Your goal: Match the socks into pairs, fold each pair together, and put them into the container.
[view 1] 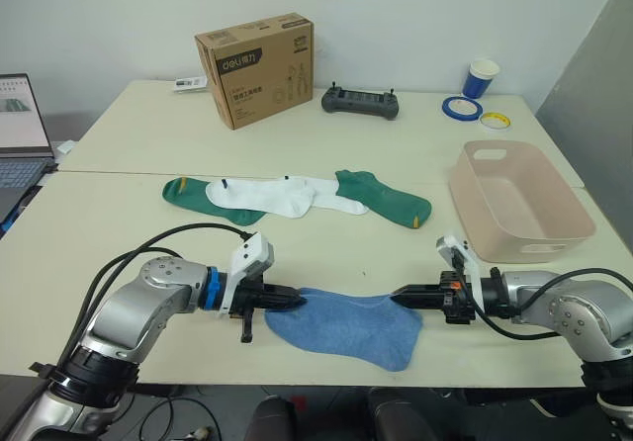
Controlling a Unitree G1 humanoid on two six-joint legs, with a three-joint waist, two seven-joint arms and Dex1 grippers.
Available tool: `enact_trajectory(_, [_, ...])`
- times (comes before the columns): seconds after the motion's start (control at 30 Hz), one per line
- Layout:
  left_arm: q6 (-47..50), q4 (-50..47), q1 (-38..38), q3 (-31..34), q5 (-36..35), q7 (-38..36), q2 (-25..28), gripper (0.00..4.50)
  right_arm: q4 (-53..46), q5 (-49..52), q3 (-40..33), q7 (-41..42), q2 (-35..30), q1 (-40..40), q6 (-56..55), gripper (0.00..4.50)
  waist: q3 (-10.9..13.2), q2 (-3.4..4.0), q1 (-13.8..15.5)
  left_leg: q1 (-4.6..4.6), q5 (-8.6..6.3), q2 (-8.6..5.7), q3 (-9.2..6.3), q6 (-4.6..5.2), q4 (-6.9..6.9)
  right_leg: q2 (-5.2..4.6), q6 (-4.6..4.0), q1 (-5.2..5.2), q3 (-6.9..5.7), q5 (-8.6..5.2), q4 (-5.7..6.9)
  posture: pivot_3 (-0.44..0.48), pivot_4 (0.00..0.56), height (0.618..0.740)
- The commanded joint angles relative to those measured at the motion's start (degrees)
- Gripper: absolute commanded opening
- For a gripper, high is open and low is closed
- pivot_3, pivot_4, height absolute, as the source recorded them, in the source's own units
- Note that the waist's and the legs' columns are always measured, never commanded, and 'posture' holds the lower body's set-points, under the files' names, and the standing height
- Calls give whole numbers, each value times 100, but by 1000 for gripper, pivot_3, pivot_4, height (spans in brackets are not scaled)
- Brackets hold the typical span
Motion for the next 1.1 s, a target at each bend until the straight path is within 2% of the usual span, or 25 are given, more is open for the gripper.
enact_trajectory(0.03, [0,-46,-46,-47,40,53,-54,0,41,-141,-22,17,72,-80,-178,66,0,0,0,0,0,0,0,0,0,0,0,0,0,0,0,0,150,740])
enact_trajectory(0.3, [47,38,-133,-5,72,255,-251,0,253,-516,46,49,156,-152,-351,66,0,0,4,0,0,-1,1,0,3,0,1,1,0,1,1,0,150,740])
enact_trajectory(1.1, [-34,136,-81,-50,312,299,-271,0,314,-944,36,9,459,-226,-389,66,0,0,5,0,0,-1,-2,0,3,1,1,1,-1,1,3,0,150,740])
